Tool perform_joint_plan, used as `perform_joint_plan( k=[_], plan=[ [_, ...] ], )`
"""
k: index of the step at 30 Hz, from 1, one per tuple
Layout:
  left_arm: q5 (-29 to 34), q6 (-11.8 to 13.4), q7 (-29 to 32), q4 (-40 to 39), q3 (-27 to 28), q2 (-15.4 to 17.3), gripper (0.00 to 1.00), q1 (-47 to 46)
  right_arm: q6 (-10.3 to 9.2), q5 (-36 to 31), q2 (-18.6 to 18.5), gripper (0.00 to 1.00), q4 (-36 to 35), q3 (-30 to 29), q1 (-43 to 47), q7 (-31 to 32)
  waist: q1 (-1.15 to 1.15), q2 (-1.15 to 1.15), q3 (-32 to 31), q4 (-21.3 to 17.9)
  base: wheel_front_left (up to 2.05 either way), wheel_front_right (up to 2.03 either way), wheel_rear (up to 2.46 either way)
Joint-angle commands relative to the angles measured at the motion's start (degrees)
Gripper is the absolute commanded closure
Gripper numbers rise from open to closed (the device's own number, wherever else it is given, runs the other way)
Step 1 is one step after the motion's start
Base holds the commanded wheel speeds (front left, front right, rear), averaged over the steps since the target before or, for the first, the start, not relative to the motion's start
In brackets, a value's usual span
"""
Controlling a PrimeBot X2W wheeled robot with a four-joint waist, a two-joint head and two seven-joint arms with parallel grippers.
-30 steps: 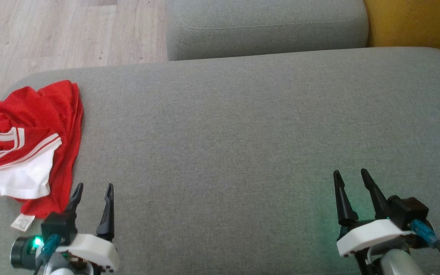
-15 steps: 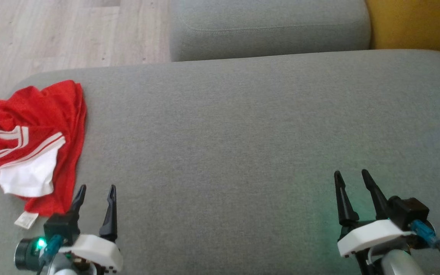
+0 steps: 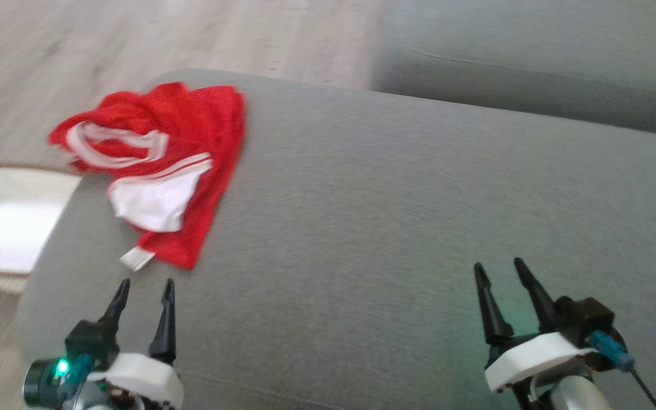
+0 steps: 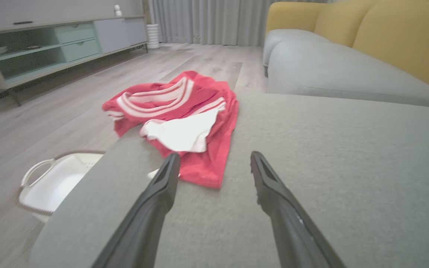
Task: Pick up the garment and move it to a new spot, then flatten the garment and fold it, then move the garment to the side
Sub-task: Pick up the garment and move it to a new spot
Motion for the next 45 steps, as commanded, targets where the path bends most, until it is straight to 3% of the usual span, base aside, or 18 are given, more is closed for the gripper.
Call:
perform_joint_plan(
  k=[1,11,19,30,41,43,45],
  plan=[
    [-0.81,-0.06,-0.71,-1.31,2.84,0.88,0.0,-0.72,-0.04,0.22,-0.06,0.0,-1.29,2.65,-3.08,-0.57,0.0,0.0,-0.29,6.34,0.0,0.0,0.0],
    [-2.98,-0.55,-0.71,-3.3,5.14,0.8,0.0,-3.06,-0.04,0.03,-0.42,0.0,-0.75,6.56,-6.5,-0.11,0.0,0.0,4.0,8.0,0.0,0.0,0.0],
    [-6.11,-1.27,1.66,-0.06,7.74,3.35,0.0,-20.81,-0.04,-2.13,-5.99,0.0,-7.03,5.86,-11.8,3.99,0.0,0.0,16.9,6.42,0.0,0.0,0.0],
    [-9.52,-2.03,9.63,21.96,8.3,6.4,0.0,-51.04,-0.04,-4.28,-13.78,0.0,-23.62,2.44,-13.74,12.89,0.0,0.0,30.52,3.94,0.0,0.0,0.0],
    [-5.93,-2.89,15.24,44.95,2.95,9.32,0.0,-62.59,-0.04,-4.98,-14.79,0.0,-34.36,1.1,-8.74,17.89,0.0,0.0,33.3,0.4,0.0,0.0,0.0],
    [-5.28,-3.2,15.69,47.29,1.9,9.68,1.0,-63.44,-0.04,-5.01,-14.56,0.0,-34.91,0.83,-8.18,18.01,0.0,0.0,33.0,0.05,0.0,0.0,0.0],
    [-4.63,-3.62,15.87,49.05,0.7,9.81,1.0,-64.12,-0.04,-4.96,-14.3,0.0,-35.05,0.55,-7.77,17.96,0.0,0.0,32.6,-0.1,0.0,0.0,0.0]
  ],
)
